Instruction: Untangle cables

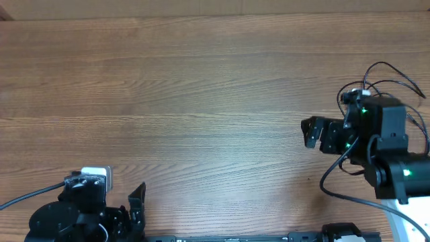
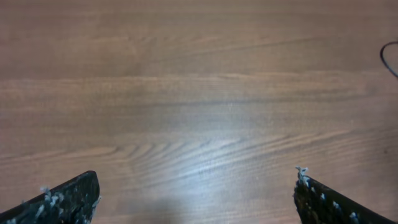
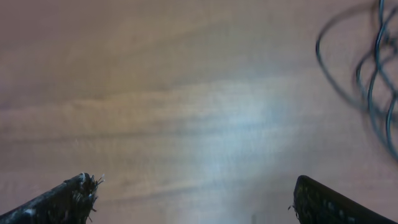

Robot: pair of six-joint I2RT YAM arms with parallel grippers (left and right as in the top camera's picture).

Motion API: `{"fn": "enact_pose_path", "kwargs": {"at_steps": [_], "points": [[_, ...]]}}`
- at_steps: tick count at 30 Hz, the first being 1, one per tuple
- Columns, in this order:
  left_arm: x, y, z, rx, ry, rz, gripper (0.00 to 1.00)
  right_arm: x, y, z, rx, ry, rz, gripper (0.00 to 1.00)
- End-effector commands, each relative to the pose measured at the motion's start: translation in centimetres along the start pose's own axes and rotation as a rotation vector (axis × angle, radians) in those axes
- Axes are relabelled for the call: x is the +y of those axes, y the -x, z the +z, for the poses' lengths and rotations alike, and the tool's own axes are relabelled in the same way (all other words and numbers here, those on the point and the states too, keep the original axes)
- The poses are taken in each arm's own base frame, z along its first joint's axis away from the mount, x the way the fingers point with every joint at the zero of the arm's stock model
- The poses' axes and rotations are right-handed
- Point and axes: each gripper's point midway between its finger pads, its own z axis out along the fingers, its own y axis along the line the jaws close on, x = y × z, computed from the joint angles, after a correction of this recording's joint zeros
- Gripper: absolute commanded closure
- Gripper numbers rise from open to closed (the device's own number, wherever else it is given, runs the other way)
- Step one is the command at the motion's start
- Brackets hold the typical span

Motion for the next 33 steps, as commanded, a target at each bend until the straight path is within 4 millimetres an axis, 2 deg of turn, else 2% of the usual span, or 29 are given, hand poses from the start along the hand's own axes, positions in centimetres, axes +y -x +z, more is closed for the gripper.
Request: {"fn": "enact_pose_path", "kwargs": {"at_steps": [1,6,10,14,24,29,33], "points": [[0.3,-0.4,0.1,0.011,0.014,0.015,0.00,-0.1,-1.5,0.5,0.078,0.006,0.020,0.00],[0.3,-0.5,0.1,0.013,0.014,0.015,0.00,-2.3,-2.9,1.0,0.154,-0.114,0.026,0.00],[0.3,-0.5,0.1,0.013,0.014,0.015,0.00,-2.6,-3.8,1.0,0.199,-0.129,0.032,0.00],[0.3,-0.5,0.1,0.013,0.014,0.015,0.00,-2.5,-3.3,1.1,0.177,-0.124,0.029,0.00],[0.3,-0.5,0.1,0.013,0.014,0.015,0.01,-1.3,1.0,1.5,0.000,-0.069,0.009,0.00],[0.3,-0.5,0.1,0.013,0.014,0.015,0.00,-1.1,4.0,0.0,-0.174,-0.069,-0.015,0.00],[0.3,-0.5,0.1,0.013,0.014,0.015,0.00,-0.9,5.3,-0.9,-0.334,-0.048,-0.027,0.00]]}}
